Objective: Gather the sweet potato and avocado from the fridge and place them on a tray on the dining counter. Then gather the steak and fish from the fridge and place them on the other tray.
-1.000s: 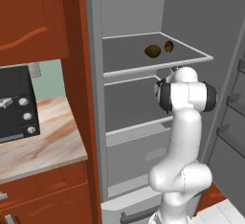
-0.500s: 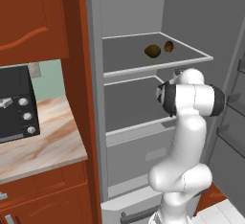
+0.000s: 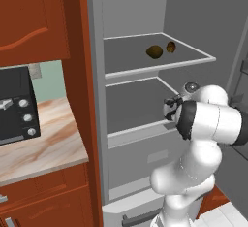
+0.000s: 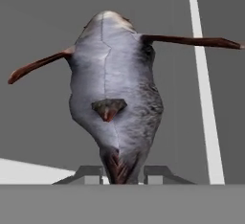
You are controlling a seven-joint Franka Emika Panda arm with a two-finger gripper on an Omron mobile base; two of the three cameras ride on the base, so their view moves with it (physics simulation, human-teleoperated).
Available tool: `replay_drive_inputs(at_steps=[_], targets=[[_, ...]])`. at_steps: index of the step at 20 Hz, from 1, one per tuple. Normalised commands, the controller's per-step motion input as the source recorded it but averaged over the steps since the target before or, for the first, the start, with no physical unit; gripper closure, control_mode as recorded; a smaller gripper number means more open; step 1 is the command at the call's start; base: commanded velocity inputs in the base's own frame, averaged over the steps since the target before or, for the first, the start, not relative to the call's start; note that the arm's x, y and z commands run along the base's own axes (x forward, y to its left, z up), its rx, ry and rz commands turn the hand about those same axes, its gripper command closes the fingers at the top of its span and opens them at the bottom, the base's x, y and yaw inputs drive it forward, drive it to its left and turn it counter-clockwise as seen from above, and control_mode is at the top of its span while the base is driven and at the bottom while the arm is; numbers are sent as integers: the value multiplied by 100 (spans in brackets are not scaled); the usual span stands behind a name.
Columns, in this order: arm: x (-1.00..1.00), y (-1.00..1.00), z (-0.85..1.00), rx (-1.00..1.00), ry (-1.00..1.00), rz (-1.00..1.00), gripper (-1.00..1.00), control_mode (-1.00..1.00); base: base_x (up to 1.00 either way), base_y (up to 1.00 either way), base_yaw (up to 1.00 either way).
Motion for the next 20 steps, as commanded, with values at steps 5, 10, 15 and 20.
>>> replay_drive_inputs(at_steps=[5,10,15,20], targets=[[-56,1,89,3,0,-2,100,-100,0,0,0],[-61,3,90,7,3,-4,100,-100,0,0,0],[-84,12,48,12,7,-5,100,-100,0,0,0],[-74,23,58,12,11,-6,100,-100,0,0,0]])
